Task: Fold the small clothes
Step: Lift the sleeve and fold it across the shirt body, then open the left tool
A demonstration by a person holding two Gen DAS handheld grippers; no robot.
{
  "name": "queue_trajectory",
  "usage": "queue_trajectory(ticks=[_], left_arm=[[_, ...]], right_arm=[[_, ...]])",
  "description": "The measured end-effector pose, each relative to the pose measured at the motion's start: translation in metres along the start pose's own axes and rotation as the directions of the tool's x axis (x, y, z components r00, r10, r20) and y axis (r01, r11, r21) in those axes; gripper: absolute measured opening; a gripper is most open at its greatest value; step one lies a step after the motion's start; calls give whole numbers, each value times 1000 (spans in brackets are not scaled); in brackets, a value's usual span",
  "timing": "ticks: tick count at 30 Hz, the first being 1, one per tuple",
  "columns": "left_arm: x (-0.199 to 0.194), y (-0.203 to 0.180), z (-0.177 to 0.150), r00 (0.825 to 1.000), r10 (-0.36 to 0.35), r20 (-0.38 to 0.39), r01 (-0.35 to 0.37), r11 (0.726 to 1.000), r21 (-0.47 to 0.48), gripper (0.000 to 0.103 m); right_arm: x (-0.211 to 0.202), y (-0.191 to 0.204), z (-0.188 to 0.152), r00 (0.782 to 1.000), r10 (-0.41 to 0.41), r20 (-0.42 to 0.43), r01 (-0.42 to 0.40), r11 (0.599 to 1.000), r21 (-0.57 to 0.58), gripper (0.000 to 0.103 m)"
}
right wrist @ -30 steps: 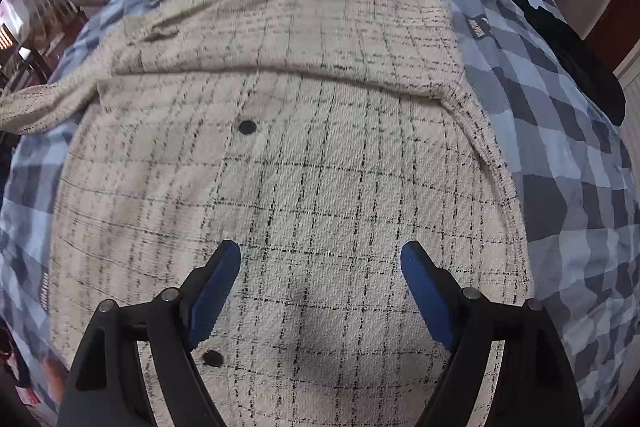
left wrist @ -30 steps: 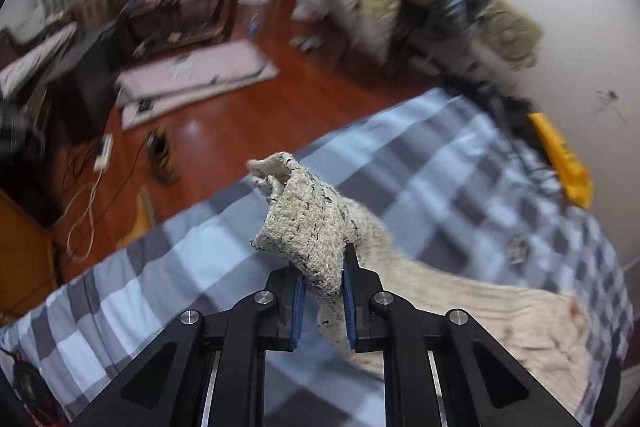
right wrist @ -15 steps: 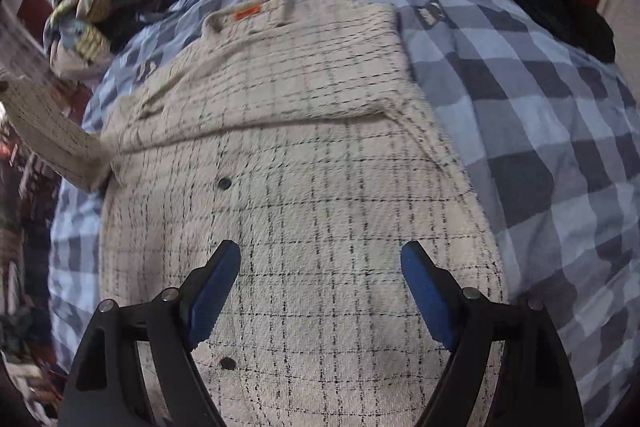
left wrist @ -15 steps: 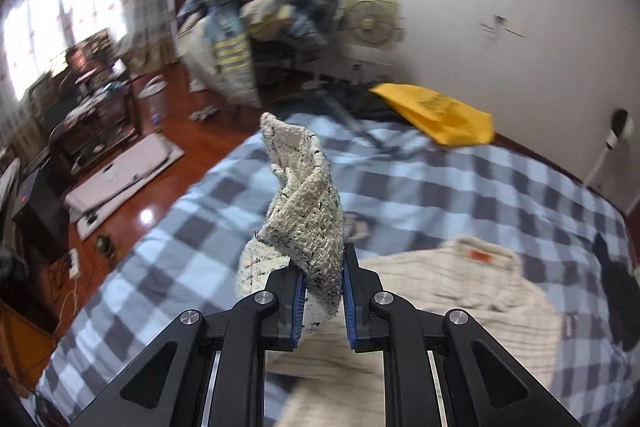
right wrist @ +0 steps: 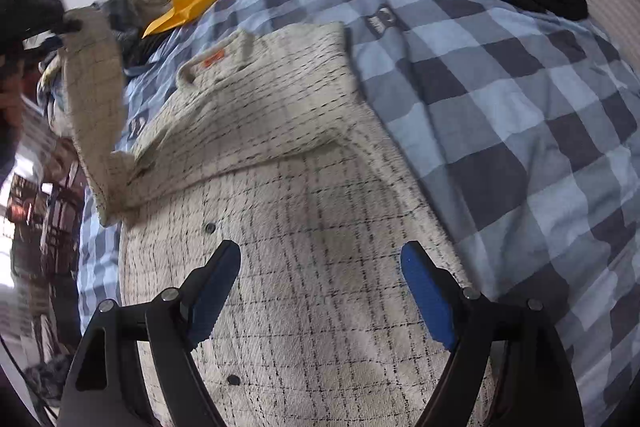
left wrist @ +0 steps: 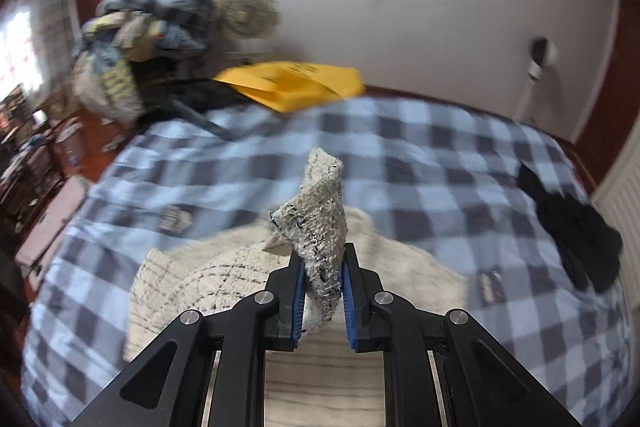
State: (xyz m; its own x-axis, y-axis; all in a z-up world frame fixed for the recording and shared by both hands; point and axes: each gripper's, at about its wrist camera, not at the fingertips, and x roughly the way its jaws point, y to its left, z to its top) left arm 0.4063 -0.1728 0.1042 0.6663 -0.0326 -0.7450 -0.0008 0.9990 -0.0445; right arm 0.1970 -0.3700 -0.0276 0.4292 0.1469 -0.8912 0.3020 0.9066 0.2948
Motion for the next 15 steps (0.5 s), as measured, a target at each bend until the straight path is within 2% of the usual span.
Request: queue_trajectory(ticks=[2,4,5,7,8,11,13,14,15], left_arm=[[15,-31,-19,999,-16,-40,18,998,57,16],[36,-59,-42,992,0,-126,16,992,126,17],[48,-69,-56,982,-18,-190,47,987,152,18],[57,-77,-76,967,-80,-243,115,985,133,18],[59,-78,-85,964,-110,-243,137,986,98,19],[56,-70,-102,935,-225,-276,232,973,-8,27],[52,-60,-106,901,-330,-282,307,943,-124,46],[51,-55,-104,882,-370,-292,332,928,-172,79],[48,-53,-101,860,-417,-294,364,905,-220,103]], right_arm=[[0,-5,1,1000,5,-3,-5,1000,22,80],[1,-7,1,1000,8,-5,-8,999,33,80],[1,-7,1,1000,8,-5,-8,999,36,80],[1,-8,1,1000,3,-3,-3,999,36,80],[0,-9,0,1000,-2,1,2,999,38,80],[-3,-14,1,1000,-8,17,7,998,61,80],[-4,-16,1,1000,-5,25,3,997,76,80],[-4,-17,1,1000,-3,29,1,997,83,80],[-5,-17,1,999,-1,33,-2,996,89,80]])
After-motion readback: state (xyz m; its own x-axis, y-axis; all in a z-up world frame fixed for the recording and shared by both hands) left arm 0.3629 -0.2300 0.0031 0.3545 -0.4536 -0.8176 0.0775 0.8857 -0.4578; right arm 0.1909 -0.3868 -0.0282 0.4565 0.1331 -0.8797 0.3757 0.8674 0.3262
